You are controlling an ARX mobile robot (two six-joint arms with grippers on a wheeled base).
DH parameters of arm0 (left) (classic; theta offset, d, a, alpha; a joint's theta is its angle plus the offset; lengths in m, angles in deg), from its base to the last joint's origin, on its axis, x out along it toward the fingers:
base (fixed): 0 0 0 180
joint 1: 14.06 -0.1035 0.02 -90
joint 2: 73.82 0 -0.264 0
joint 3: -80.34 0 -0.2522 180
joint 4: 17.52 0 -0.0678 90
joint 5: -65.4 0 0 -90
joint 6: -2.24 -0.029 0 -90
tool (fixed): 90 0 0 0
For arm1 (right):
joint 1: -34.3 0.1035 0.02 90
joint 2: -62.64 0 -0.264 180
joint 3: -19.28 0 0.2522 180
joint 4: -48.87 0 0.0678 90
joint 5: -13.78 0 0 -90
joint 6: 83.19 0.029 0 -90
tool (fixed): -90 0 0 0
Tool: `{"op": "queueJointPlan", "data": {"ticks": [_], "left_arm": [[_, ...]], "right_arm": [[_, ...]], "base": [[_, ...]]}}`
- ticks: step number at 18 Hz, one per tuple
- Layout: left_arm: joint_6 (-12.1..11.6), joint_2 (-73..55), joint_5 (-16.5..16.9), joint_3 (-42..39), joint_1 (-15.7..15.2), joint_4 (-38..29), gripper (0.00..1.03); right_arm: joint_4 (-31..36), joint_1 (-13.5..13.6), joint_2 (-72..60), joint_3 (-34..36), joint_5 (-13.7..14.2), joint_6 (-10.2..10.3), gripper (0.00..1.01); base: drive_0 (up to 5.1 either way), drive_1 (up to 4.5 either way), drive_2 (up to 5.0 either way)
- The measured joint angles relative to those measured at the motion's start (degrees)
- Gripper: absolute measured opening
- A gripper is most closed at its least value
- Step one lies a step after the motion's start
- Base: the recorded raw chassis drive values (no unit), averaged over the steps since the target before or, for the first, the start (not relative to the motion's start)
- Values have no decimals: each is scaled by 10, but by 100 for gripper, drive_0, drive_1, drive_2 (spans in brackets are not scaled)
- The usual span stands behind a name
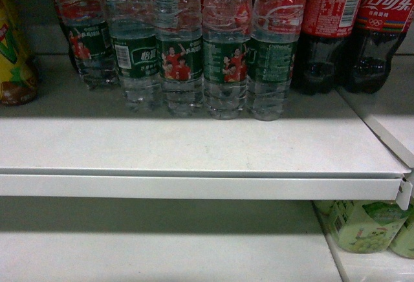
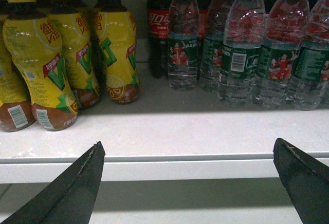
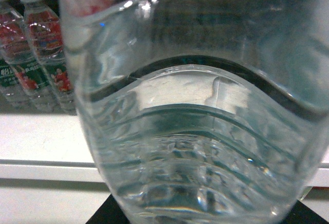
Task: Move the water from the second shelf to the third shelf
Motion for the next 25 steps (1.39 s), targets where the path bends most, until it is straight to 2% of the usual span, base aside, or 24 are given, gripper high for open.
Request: {"op": "queueJointPlan", "data": {"ticks": [5, 8, 25], "left_arm": [[0, 0, 0, 0, 0, 0, 98], [0, 0, 0, 0, 0, 0, 98], [0, 0, 0, 0, 0, 0, 98]], "right_arm": [[-5, -6, 3, 0, -15, 0, 39], [-15, -19, 16, 1, -24, 1, 39], [-19, -18, 25, 7, -26, 1, 39]], "base": [[0, 0, 0], [0, 0, 0], [0, 0, 0]]}}
